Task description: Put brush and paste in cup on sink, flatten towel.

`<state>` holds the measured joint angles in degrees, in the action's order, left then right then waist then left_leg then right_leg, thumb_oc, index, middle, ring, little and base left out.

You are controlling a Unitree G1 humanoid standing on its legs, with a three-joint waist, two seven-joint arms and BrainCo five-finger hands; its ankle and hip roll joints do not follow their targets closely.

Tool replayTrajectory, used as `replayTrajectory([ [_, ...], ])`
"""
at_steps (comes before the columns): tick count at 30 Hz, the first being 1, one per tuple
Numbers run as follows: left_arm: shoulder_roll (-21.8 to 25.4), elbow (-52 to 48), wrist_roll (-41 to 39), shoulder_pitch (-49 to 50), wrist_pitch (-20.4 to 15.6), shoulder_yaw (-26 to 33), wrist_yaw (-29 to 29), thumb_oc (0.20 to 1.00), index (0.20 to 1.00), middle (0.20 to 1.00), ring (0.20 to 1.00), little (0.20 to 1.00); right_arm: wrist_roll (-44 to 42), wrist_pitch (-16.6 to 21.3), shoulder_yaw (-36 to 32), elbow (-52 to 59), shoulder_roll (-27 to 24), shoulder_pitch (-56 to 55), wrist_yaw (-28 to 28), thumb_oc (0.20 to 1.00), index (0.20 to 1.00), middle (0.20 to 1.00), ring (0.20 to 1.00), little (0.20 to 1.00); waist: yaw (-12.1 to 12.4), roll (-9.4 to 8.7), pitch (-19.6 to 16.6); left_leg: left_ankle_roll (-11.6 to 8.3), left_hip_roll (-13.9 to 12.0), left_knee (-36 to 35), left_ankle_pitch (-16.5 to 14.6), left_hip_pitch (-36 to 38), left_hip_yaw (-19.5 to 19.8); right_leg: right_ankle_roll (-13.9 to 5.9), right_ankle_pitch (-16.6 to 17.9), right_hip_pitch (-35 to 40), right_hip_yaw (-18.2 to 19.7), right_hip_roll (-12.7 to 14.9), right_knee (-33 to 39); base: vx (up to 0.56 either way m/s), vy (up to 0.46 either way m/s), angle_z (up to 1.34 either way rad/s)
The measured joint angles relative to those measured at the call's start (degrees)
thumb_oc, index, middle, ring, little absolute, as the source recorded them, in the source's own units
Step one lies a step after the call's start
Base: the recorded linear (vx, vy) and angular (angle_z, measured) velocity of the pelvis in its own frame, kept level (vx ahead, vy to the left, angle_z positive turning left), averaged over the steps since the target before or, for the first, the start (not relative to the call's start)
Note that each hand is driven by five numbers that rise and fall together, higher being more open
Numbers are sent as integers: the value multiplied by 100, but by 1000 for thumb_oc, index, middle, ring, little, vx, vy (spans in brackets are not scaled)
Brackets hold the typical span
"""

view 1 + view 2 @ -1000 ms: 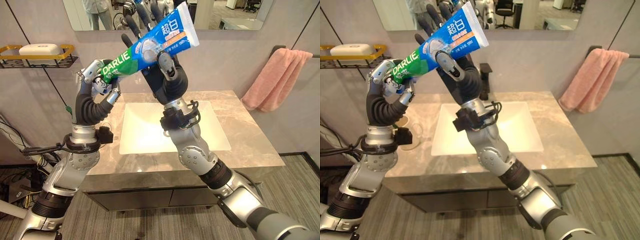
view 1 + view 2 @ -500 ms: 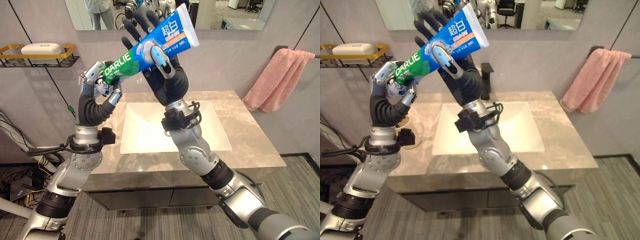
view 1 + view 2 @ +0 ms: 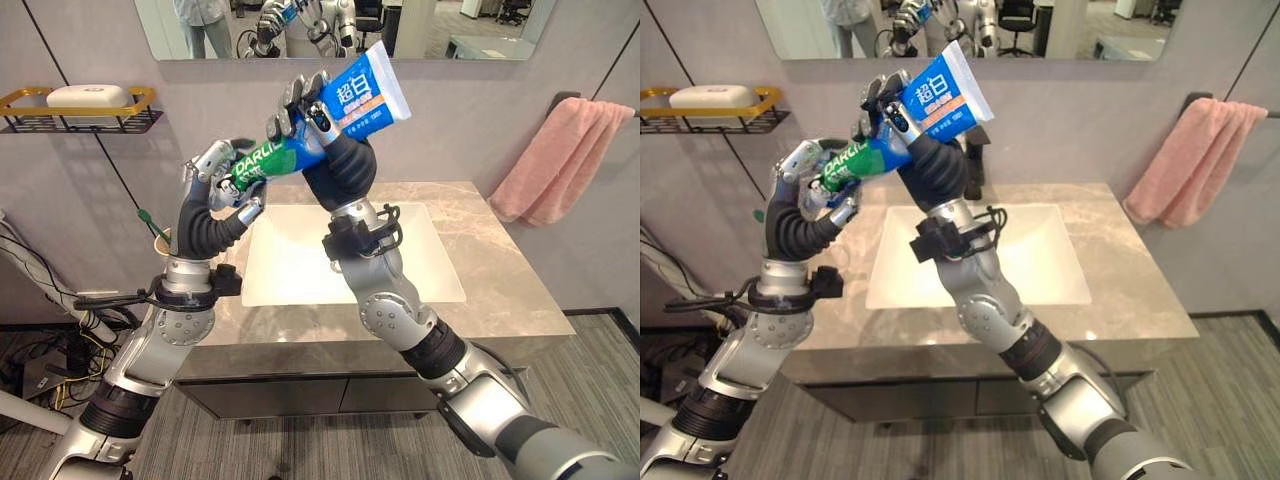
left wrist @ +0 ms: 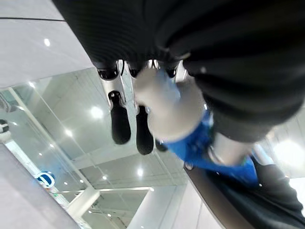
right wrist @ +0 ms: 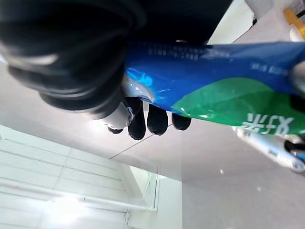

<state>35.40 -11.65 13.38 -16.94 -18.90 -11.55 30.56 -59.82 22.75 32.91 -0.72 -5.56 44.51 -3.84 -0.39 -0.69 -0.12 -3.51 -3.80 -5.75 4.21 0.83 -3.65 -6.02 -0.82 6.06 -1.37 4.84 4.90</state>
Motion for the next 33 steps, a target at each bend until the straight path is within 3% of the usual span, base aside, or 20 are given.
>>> replayTrajectory([
  [7,-28,-108,105,781,52,604,180,1000,1000,1000,1000,1000,228,95,-170,-8,-3,-123,-321,200,200,200,200,200,141,66,13,-4,17,-1,29,-96,150,22,-25,-9,-148,-1,0,8,-7,11],
  [11,-407,-345,46,1882,37,1327,459,1000,1000,1000,1000,1000,237,283,-586,-5,-114,-205,-487,200,200,200,200,200,427,107,31,-12,46,0,63,-207,380,47,-73,-4,-395,1,1,5,-9,29],
  [12,-467,-326,-11,2045,21,1381,529,1000,1000,1000,1000,1000,236,327,-666,-13,-199,-230,-500,200,200,200,200,200,592,108,35,-20,51,0,75,-247,448,48,-79,-5,-444,-9,1,7,-24,30],
  [18,-628,11,-525,2887,26,1049,259,1000,1000,1000,1000,1000,464,386,-953,-9,-575,-294,-666,200,200,200,200,200,924,98,115,-18,176,-1,190,-483,1007,11,-170,51,-1029,23,18,-3,-25,52],
  [19,-565,271,-754,3024,-58,845,17,1000,1000,1000,1000,1000,527,396,-1012,-60,-659,-278,-748,200,200,200,200,200,1137,88,190,-23,198,-1,198,-478,1115,9,-189,119,-1157,25,30,-7,-12,46],
  [22,-415,849,-1035,3277,45,538,-397,1000,1000,1000,1000,1000,675,395,-1094,-163,-701,-254,-786,200,200,200,200,200,1265,30,280,-40,236,-3,211,-504,1261,27,-234,161,-1290,23,34,-9,-19,34],
  [23,-252,1612,-1075,3313,65,219,-644,1000,1000,1000,1000,1000,678,396,-1110,-403,-705,-166,-839,200,200,200,200,200,1358,-3,344,-51,255,-2,219,-518,1354,19,-256,192,-1373,20,32,-26,-10,25],
  [24,-176,1849,-1073,3403,312,136,-844,1000,1000,1000,1000,1000,669,370,-1166,-487,-704,-138,-877,200,200,200,200,200,1386,-90,395,-53,253,0,220,-541,1380,35,-269,182,-1392,16,19,-25,-10,28],
  [25,-166,2151,-1036,3390,272,38,-918,1000,1000,1000,1000,1000,668,378,-1165,-569,-709,-110,-877,200,200,200,200,200,1421,-115,410,-61,265,-2,228,-574,1424,33,-272,184,-1460,14,10,-19,0,24],
  [26,-221,2988,-967,3166,373,-205,-1131,1000,1000,1000,1000,1000,648,369,-1160,-850,-650,16,-876,200,200,200,200,200,1429,-129,423,-56,291,0,244,-597,1472,19,-293,182,-1518,30,6,-5,7,21],
  [27,-215,3178,-941,3169,530,-302,-1221,1000,1000,1000,1000,1000,642,359,-1160,-909,-634,39,-876,200,200,200,200,200,1434,-159,445,-56,296,0,244,-604,1486,15,-298,181,-1525,32,7,-10,7,21],
  [33,-1029,5661,-819,2971,918,-356,-1596,1000,1000,1000,1000,1000,430,329,-1175,-1609,-444,180,-857,200,200,200,200,200,1520,-261,518,-63,383,2,252,-670,1596,-13,-341,173,-1655,92,6,1,9,10],
])
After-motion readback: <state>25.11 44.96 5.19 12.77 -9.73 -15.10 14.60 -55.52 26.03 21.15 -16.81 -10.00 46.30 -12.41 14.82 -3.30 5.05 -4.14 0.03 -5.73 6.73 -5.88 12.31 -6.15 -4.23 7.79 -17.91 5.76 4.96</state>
